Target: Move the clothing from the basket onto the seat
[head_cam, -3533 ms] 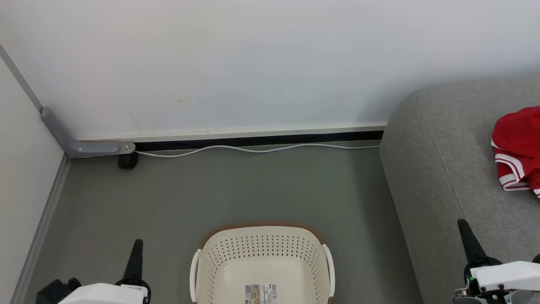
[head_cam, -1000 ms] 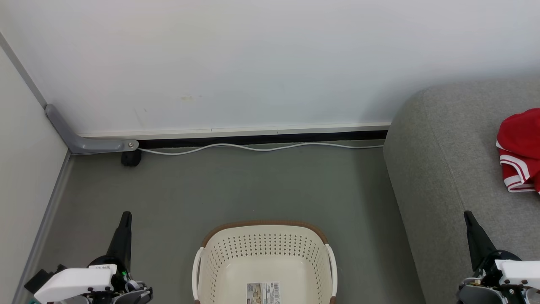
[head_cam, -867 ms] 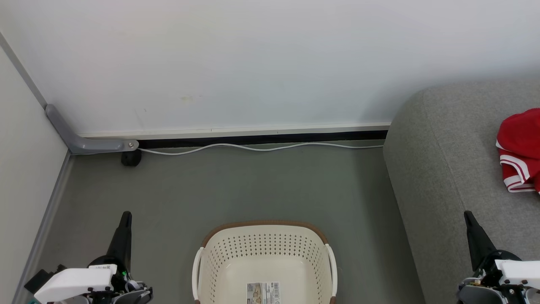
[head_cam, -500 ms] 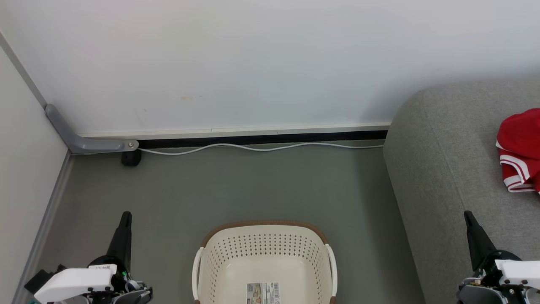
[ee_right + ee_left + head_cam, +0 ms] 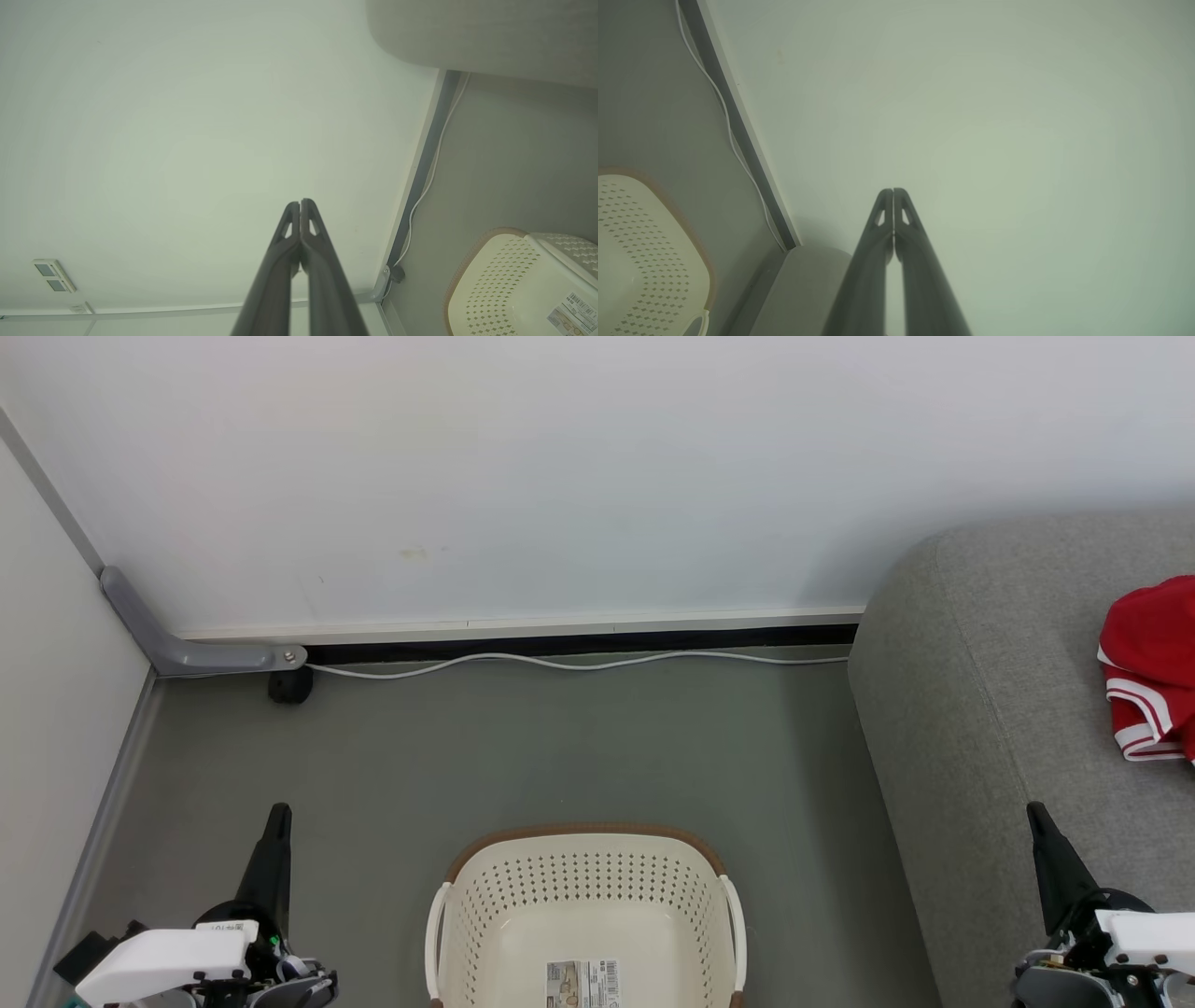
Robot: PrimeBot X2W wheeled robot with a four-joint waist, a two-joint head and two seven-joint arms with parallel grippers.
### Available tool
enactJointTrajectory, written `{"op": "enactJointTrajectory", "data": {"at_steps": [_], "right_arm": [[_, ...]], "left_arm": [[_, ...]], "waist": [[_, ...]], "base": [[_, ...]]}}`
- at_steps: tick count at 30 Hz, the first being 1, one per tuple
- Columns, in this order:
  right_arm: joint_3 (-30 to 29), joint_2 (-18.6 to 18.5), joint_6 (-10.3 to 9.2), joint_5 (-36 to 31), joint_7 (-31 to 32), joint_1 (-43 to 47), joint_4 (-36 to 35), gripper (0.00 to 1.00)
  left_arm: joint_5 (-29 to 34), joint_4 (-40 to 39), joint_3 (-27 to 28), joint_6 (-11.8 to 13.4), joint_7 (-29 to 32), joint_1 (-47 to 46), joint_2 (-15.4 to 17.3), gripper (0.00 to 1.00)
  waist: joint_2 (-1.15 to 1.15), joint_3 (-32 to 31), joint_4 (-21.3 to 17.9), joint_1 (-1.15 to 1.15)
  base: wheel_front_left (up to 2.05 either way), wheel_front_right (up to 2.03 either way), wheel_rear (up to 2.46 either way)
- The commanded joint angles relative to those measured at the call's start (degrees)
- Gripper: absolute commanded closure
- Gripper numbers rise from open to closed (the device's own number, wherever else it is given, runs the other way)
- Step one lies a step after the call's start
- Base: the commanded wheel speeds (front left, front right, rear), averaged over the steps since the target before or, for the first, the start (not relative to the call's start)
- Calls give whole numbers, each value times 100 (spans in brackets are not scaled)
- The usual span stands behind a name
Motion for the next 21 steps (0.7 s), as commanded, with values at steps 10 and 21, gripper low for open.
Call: {"op": "enactJointTrajectory", "data": {"at_steps": [10,21], "right_arm": [[91,-58,9,61,49,-256,-177,100],[91,-57,9,61,49,-256,-177,100]], "left_arm": [[30,-129,205,-42,28,-323,62,100],[36,-129,211,-42,33,-323,58,100]], "waist": [[0,0,0,0],[0,0,0,0]], "base": [[0,0,0],[0,0,0]]}}
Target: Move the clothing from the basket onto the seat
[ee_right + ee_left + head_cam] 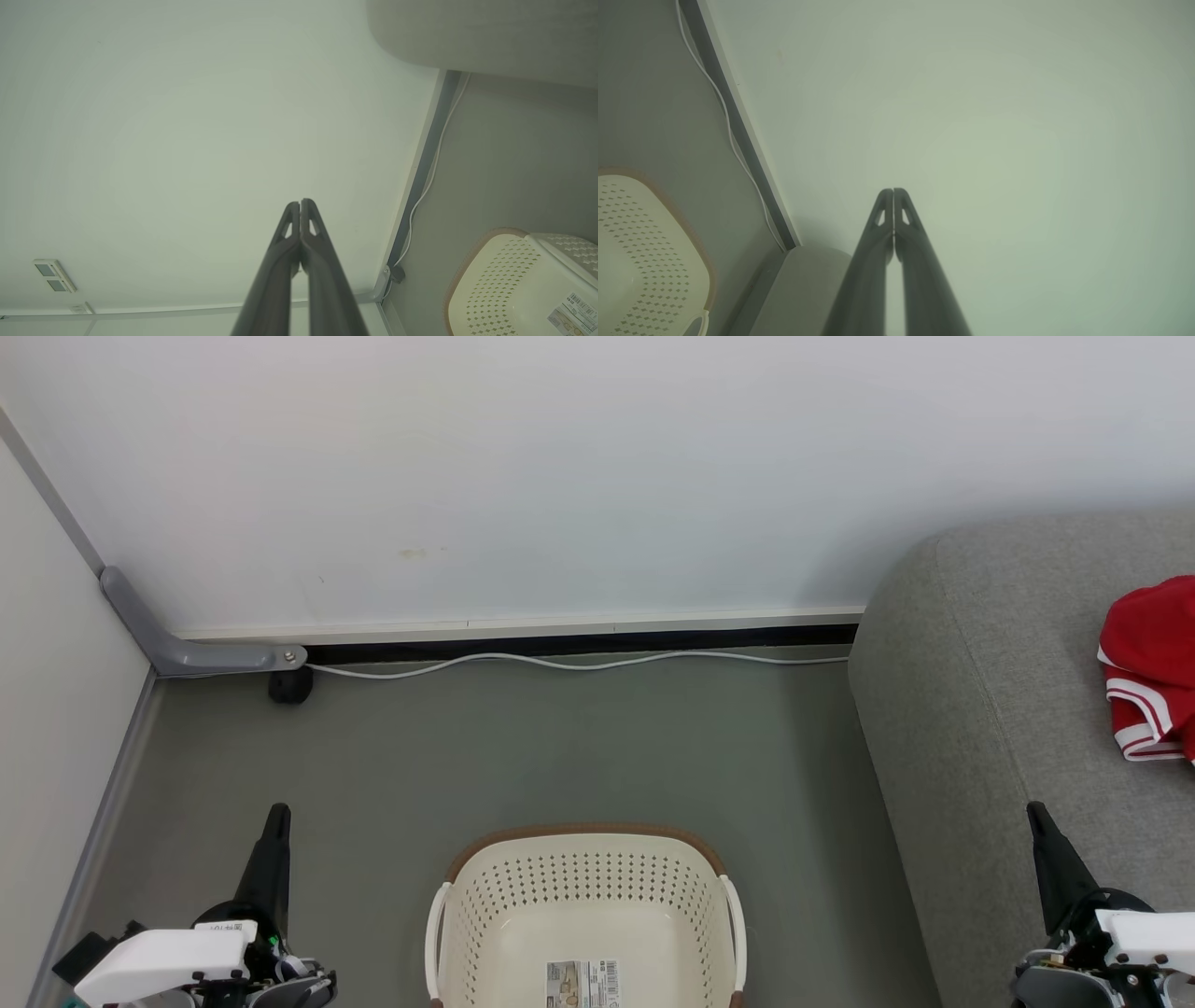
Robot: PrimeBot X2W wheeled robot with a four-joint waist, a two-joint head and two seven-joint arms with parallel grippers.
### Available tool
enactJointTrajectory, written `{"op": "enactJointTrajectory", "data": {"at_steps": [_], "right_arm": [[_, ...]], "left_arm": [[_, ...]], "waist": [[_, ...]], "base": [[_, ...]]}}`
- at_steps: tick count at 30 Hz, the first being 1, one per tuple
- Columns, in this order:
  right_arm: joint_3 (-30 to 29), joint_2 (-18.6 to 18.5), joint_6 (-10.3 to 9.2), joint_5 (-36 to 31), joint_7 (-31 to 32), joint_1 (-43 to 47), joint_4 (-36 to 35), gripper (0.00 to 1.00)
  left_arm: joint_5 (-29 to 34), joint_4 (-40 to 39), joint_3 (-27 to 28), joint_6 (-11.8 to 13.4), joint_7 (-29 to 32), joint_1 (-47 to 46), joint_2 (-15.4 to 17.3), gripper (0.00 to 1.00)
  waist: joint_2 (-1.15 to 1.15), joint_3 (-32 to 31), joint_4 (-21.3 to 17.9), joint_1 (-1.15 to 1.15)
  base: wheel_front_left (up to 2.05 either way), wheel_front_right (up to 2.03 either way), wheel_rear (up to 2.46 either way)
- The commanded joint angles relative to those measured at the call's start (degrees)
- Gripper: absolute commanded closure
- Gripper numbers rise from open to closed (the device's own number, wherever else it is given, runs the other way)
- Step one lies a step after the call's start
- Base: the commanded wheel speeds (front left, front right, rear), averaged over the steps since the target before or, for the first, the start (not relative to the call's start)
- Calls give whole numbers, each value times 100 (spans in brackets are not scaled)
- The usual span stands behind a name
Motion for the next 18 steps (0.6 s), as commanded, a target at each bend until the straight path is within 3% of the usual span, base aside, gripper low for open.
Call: {"op": "enactJointTrajectory", "data": {"at_steps": [1,18], "right_arm": [[93,-58,9,61,48,-254,-177,100],[92,-58,9,60,49,-254,-177,100]], "left_arm": [[34,-129,189,-42,20,-323,62,100],[41,-128,198,-42,27,-324,55,100]], "waist": [[0,0,0,0],[0,0,0,0]], "base": [[0,0,0],[0,0,0]]}}
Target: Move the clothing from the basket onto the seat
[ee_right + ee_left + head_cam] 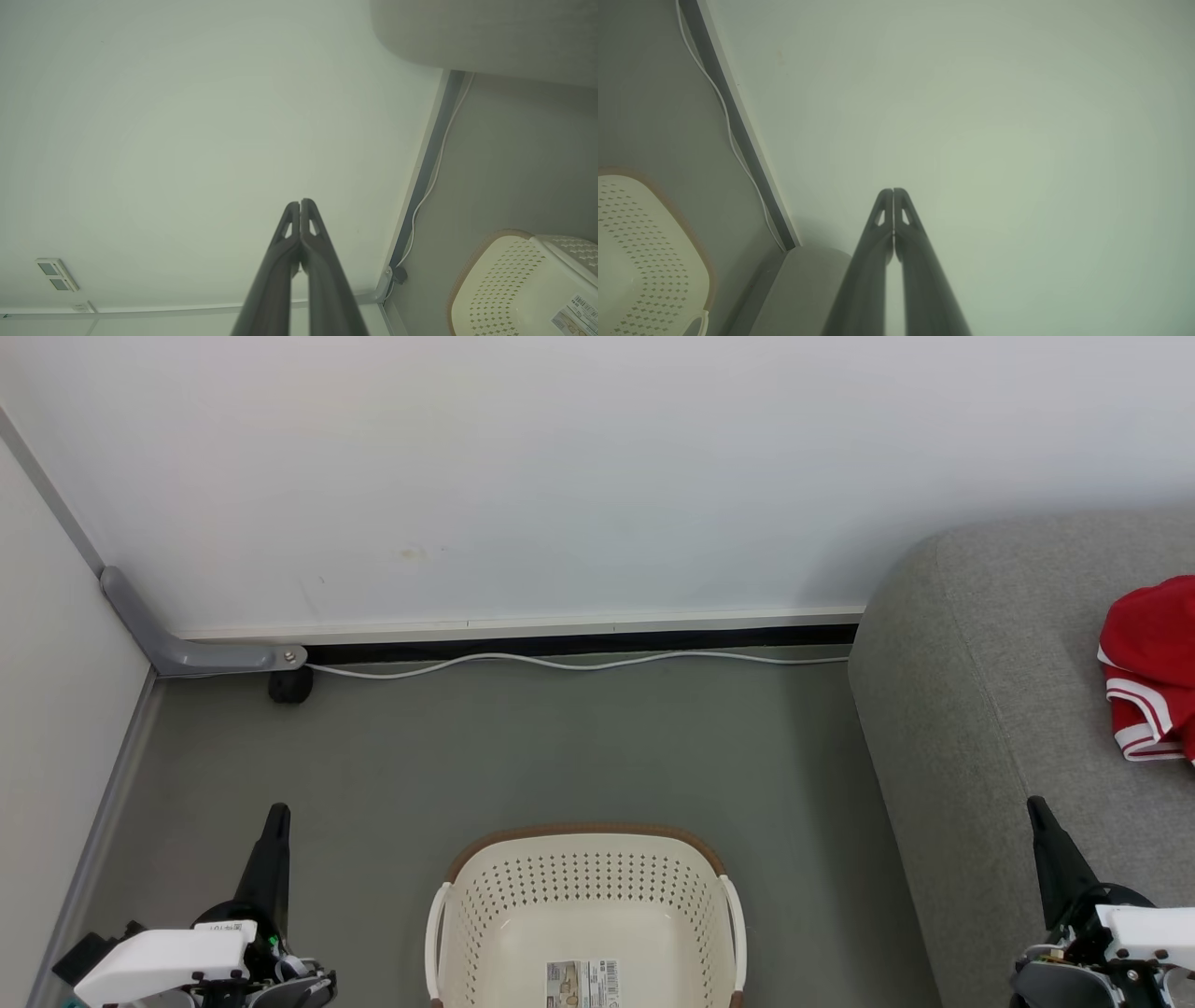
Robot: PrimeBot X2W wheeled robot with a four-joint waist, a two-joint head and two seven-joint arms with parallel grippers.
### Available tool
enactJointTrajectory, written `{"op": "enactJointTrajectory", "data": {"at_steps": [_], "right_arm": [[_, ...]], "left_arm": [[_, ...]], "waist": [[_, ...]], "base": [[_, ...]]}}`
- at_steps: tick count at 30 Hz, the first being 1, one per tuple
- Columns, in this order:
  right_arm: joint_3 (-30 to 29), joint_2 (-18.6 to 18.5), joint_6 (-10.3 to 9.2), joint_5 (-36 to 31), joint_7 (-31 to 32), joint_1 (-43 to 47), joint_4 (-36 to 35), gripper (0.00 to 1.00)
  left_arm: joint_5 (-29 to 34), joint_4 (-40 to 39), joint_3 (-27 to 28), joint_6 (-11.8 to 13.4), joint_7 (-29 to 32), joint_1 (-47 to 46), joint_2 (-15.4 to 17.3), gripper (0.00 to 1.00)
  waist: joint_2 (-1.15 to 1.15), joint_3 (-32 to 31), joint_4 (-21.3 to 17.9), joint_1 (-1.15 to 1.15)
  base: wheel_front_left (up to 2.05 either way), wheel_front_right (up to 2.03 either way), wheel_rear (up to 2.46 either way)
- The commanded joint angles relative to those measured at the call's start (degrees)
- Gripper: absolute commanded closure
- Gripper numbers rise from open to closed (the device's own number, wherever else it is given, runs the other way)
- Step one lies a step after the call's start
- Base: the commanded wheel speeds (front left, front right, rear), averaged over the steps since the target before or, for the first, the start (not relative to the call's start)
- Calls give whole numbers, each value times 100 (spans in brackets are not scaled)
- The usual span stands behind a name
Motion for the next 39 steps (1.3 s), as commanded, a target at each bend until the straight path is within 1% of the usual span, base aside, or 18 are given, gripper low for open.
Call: {"op": "enactJointTrajectory", "data": {"at_steps": [1,39], "right_arm": [[93,-58,9,60,49,-209,-176,100],[92,-57,9,59,49,-209,-176,100]], "left_arm": [[42,-129,190,-42,26,-324,58,100],[53,-129,203,-42,37,-325,49,100]], "waist": [[0,0,0,0],[0,0,0,0]], "base": [[0,0,0],[0,0,0]]}}
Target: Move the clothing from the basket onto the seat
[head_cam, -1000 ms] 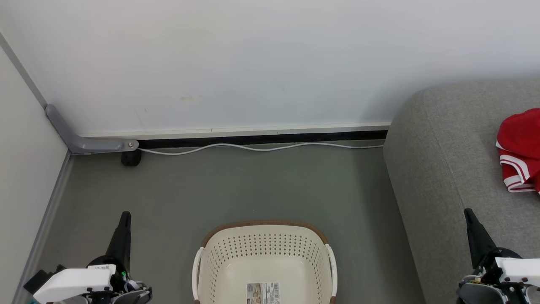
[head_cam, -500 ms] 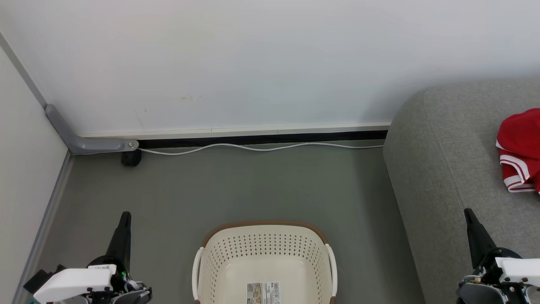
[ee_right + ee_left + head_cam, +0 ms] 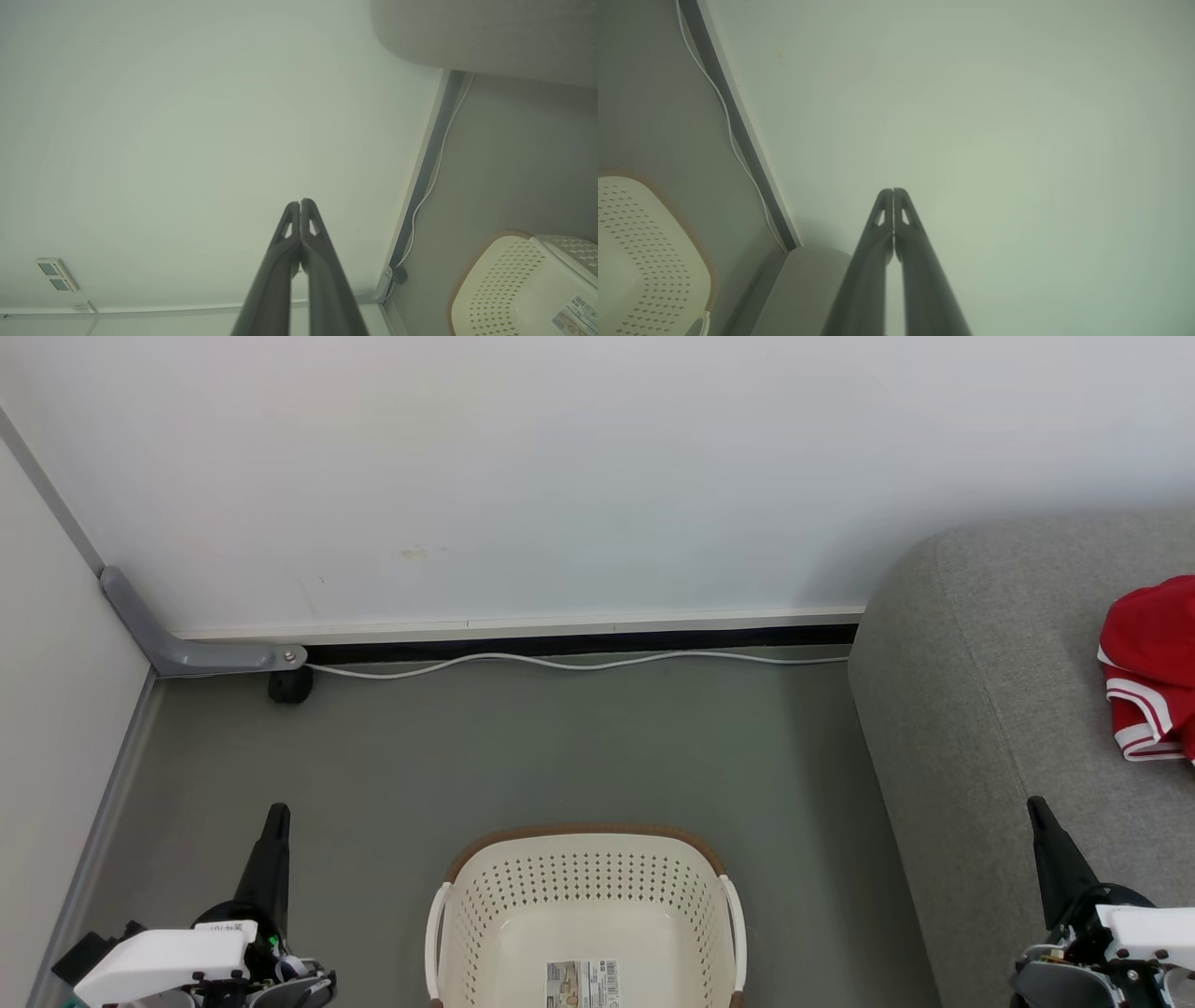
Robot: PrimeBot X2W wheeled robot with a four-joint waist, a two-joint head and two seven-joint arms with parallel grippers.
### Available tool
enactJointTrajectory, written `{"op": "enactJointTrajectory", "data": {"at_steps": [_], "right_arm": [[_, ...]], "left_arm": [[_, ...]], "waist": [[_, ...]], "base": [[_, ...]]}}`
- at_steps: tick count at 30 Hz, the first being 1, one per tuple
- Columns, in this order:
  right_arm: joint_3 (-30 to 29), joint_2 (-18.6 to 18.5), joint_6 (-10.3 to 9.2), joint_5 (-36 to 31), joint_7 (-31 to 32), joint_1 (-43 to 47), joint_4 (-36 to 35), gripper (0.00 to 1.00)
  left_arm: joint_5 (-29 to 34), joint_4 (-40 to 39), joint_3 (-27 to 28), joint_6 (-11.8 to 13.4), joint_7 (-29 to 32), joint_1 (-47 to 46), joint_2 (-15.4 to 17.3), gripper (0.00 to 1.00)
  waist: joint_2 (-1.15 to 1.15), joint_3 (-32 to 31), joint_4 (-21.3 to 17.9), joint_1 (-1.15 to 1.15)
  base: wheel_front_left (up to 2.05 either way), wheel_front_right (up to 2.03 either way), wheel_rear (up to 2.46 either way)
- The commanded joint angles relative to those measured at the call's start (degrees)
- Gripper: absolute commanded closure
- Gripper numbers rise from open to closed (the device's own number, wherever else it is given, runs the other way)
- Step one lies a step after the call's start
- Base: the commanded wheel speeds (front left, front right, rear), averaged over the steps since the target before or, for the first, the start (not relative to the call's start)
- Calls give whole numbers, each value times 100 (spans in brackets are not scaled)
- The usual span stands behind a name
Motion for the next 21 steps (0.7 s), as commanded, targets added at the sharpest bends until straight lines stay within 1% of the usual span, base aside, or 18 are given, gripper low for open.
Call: {"op": "enactJointTrajectory", "data": {"at_steps": [1,21], "right_arm": [[94,-57,9,59,49,-209,-176,100],[94,-57,9,59,50,-209,-176,100]], "left_arm": [[13,-129,189,-42,37,-325,60,100],[17,-129,193,-42,41,-326,57,100]], "waist": [[0,0,0,0],[0,0,0,0]], "base": [[0,0,0],[0,0,0]]}}
